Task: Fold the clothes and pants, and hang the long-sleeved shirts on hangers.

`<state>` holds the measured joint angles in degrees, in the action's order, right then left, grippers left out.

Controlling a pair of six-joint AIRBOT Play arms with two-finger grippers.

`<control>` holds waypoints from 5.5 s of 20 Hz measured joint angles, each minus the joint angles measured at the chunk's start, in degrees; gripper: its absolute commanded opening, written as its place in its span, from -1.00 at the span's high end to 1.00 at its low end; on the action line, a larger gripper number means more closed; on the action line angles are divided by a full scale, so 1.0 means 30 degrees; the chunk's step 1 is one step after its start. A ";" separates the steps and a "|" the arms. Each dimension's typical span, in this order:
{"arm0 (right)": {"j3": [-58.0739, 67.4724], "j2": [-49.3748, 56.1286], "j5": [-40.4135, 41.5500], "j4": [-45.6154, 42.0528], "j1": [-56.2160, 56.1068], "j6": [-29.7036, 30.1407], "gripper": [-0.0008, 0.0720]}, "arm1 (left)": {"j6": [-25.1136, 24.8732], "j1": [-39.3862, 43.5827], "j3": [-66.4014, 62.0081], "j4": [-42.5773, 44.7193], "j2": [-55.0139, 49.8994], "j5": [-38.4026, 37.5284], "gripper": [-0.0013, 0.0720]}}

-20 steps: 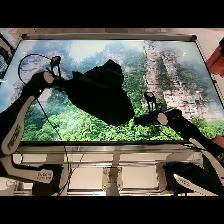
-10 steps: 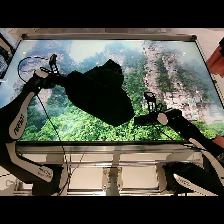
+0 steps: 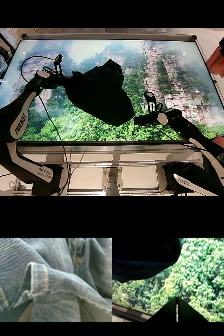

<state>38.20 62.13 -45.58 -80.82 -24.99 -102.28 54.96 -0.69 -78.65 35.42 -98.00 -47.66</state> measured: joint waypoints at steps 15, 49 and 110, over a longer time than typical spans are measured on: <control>0.0000 0.0000 -0.0007 0.0015 0.0000 0.0000 0.88 | -0.1457 -0.1464 -0.1333 0.0364 -0.0022 -0.1508 -0.62; 0.0000 0.0000 -0.0284 0.0488 0.0000 0.0000 0.88 | -0.3730 0.0685 -0.2419 0.0175 -0.1537 -0.0765 0.89; 2.6891 2.1383 -0.2528 0.9770 0.2863 1.0448 0.92 | 1.1708 -1.7223 0.6178 1.9853 1.8323 -1.1169 0.89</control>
<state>118.87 126.28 -53.17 -51.51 -16.40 -70.94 90.08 -52.36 -60.12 94.98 -43.03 -81.17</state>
